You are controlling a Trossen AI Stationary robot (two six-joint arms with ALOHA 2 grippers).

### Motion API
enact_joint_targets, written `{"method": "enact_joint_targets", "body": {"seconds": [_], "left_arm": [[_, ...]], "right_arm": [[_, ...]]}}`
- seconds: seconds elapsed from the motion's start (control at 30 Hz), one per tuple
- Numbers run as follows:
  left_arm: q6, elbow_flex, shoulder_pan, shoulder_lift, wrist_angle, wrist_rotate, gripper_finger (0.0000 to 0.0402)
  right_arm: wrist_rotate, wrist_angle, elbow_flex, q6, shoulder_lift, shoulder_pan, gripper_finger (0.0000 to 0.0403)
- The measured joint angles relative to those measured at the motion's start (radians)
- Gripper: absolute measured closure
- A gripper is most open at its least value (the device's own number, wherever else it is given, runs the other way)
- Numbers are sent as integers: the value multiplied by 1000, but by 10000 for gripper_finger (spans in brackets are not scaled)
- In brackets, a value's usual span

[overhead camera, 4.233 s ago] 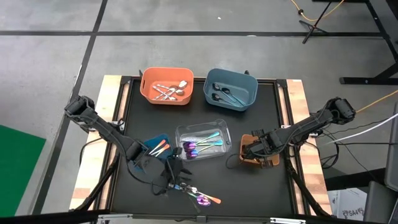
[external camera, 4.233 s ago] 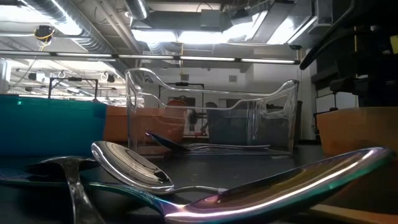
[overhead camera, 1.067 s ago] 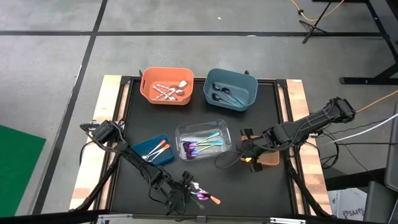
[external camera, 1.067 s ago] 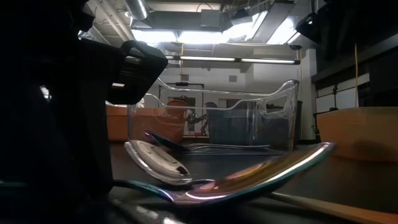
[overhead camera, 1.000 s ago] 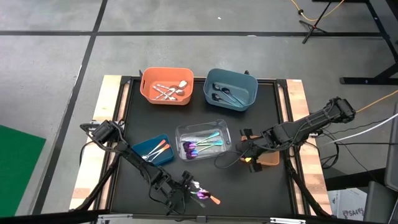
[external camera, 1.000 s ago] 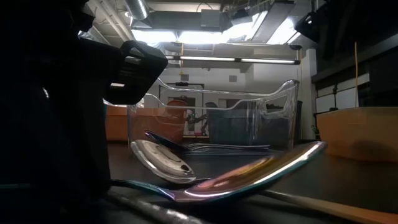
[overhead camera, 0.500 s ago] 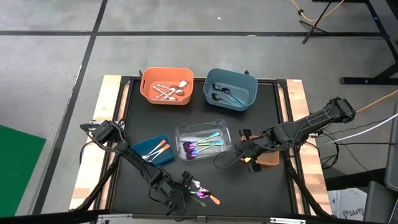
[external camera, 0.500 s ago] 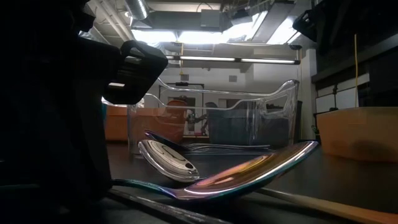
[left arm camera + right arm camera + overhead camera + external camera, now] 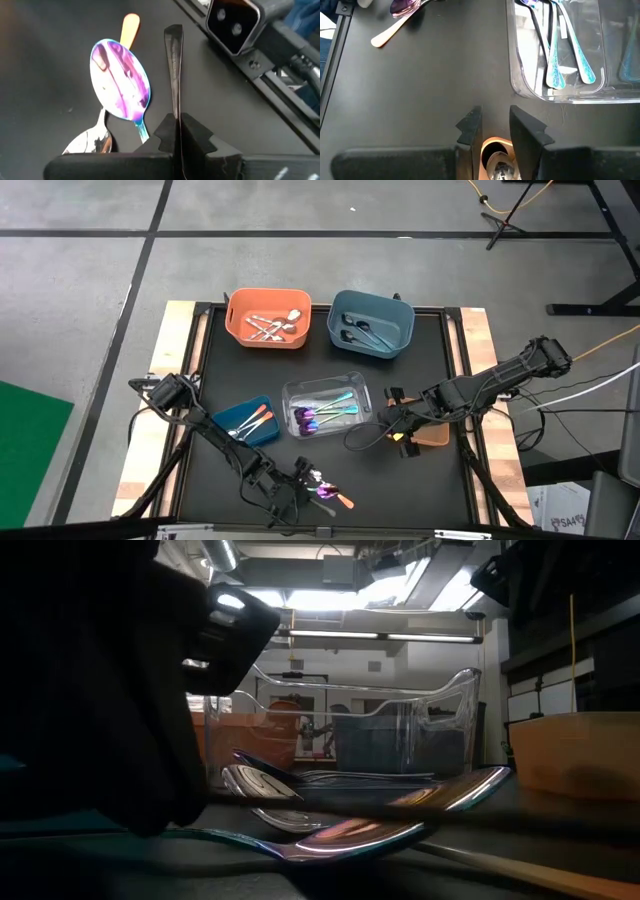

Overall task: Sort silverware by color (type)
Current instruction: Put the black spoon into the light orange bin

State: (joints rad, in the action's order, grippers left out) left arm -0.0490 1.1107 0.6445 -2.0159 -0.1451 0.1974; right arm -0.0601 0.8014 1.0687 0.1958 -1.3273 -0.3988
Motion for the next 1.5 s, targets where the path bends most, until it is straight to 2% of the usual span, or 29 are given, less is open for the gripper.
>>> {"method": "enact_joint_targets", "body": {"seconds": [0.33, 0.6, 0.77, 1.0, 1.27, 1.5], "left_arm": [[0, 0, -5, 66, -9, 48, 395], [0, 0, -50, 139, -32, 134, 393], [-34, 0, -103, 151, -49, 153, 393], [-285, 0, -197, 151, -50, 149, 392], [-600, 0, -289, 151, -60, 34, 392], [-656, 0, -338, 151, -146, -22, 392]], "right_arm": [[0, -18, 0, 1, 0, 0, 315], [0, -167, 0, 15, 0, 0, 315], [0, -266, 0, 43, 0, 0, 315], [0, -376, 0, 42, 0, 0, 315], [0, -426, 0, 31, 0, 0, 315], [0, -433, 0, 31, 0, 0, 315]]}}
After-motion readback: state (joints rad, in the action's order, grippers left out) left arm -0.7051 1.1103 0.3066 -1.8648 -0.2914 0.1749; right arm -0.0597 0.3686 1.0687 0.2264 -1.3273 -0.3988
